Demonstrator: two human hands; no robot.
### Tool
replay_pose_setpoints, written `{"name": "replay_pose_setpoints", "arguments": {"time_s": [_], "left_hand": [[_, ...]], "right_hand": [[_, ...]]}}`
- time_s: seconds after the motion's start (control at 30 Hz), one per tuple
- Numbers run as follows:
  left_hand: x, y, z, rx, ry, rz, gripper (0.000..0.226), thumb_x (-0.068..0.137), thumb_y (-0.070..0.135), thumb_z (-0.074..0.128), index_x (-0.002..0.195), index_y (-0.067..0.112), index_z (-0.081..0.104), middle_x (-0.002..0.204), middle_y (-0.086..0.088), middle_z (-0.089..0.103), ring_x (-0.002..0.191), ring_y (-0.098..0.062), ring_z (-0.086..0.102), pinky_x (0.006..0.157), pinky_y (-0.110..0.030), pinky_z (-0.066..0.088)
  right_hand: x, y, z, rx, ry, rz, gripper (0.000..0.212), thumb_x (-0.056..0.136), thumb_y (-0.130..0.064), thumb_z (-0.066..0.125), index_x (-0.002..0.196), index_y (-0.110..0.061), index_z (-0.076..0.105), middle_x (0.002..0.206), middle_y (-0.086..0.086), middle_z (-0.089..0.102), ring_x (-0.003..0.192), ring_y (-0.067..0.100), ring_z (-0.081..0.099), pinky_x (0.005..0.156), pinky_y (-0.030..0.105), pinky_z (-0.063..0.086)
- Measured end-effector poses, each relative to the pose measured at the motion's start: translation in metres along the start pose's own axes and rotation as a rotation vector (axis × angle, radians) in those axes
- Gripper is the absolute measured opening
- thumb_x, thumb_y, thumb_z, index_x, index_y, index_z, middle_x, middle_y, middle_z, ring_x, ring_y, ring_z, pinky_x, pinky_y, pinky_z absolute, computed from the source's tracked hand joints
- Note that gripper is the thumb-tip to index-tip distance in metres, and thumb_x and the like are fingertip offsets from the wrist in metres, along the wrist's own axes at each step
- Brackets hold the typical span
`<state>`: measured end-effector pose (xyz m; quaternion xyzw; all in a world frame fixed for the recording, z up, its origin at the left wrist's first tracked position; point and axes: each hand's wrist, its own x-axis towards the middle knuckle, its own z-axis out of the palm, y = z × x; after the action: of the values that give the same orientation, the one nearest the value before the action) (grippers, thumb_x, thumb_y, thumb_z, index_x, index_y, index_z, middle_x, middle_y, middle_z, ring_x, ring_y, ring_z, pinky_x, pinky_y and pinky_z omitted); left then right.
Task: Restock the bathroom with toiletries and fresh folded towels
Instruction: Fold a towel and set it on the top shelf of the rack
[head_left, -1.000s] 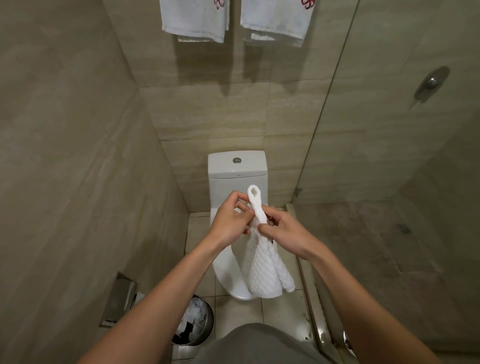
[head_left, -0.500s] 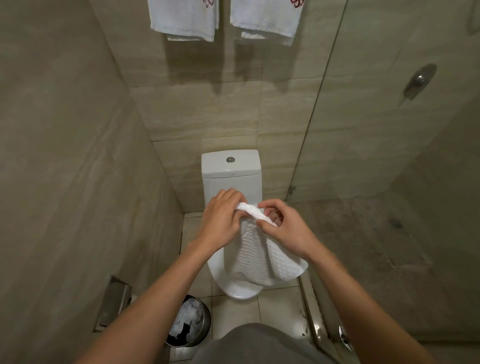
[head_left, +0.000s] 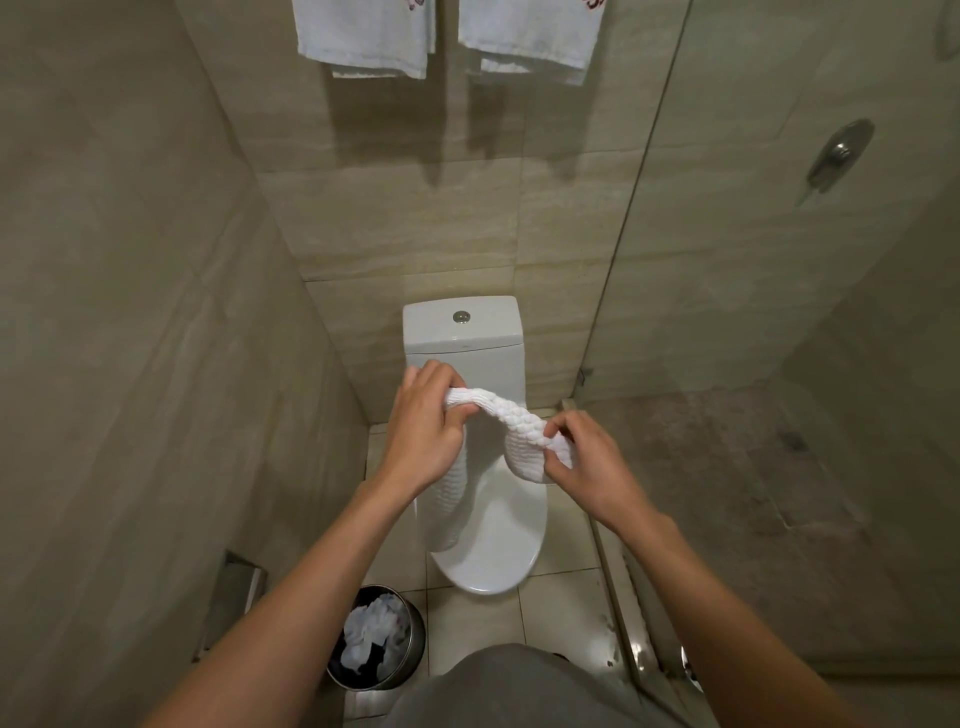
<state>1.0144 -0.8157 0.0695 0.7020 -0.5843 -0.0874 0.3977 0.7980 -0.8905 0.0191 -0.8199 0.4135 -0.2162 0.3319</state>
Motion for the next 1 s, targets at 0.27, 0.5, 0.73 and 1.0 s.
{"name": "replay_pose_setpoints", "arguments": {"time_s": [0.27, 0.5, 0.73, 1.0], "left_hand": [[-0.001, -0.006, -0.002, -0.030, 0.036, -0.051, 0.017, 0.086, 0.017, 0.071, 0.083, 0.016, 0.054, 0.086, 0.014, 0.048, 0.087, -0.012, 0.040, 0.074, -0.027, 0.035], [-0.002, -0.011, -0.006, -0.068, 0.061, -0.104, 0.015, 0.088, 0.020, 0.069, 0.084, 0.022, 0.054, 0.088, 0.020, 0.050, 0.089, -0.015, 0.051, 0.075, -0.033, 0.042], [-0.005, -0.023, -0.010, -0.038, 0.047, -0.101, 0.017, 0.085, 0.004, 0.069, 0.086, 0.015, 0.057, 0.092, 0.013, 0.047, 0.092, -0.021, 0.051, 0.076, -0.026, 0.038], [-0.011, -0.035, -0.013, -0.048, -0.028, -0.211, 0.026, 0.084, -0.009, 0.062, 0.092, 0.015, 0.059, 0.101, 0.003, 0.044, 0.098, -0.018, 0.050, 0.084, -0.018, 0.039]], "right_hand": [[0.002, 0.002, 0.006, -0.061, 0.053, 0.024, 0.014, 0.087, -0.022, 0.064, 0.097, -0.028, 0.055, 0.099, -0.016, 0.050, 0.093, -0.003, 0.045, 0.076, 0.014, 0.034], [-0.005, 0.006, 0.008, -0.146, 0.017, -0.027, 0.018, 0.101, -0.040, 0.046, 0.094, -0.023, 0.050, 0.095, -0.010, 0.048, 0.087, 0.006, 0.044, 0.072, 0.028, 0.041], [-0.001, -0.004, -0.001, 0.041, 0.072, 0.099, 0.008, 0.099, -0.029, 0.054, 0.094, -0.023, 0.052, 0.097, -0.013, 0.052, 0.088, 0.002, 0.050, 0.076, 0.025, 0.039], [0.000, -0.009, -0.012, 0.086, 0.061, 0.090, 0.008, 0.095, -0.020, 0.060, 0.094, -0.026, 0.056, 0.099, -0.007, 0.060, 0.091, 0.004, 0.055, 0.076, 0.022, 0.040]]}}
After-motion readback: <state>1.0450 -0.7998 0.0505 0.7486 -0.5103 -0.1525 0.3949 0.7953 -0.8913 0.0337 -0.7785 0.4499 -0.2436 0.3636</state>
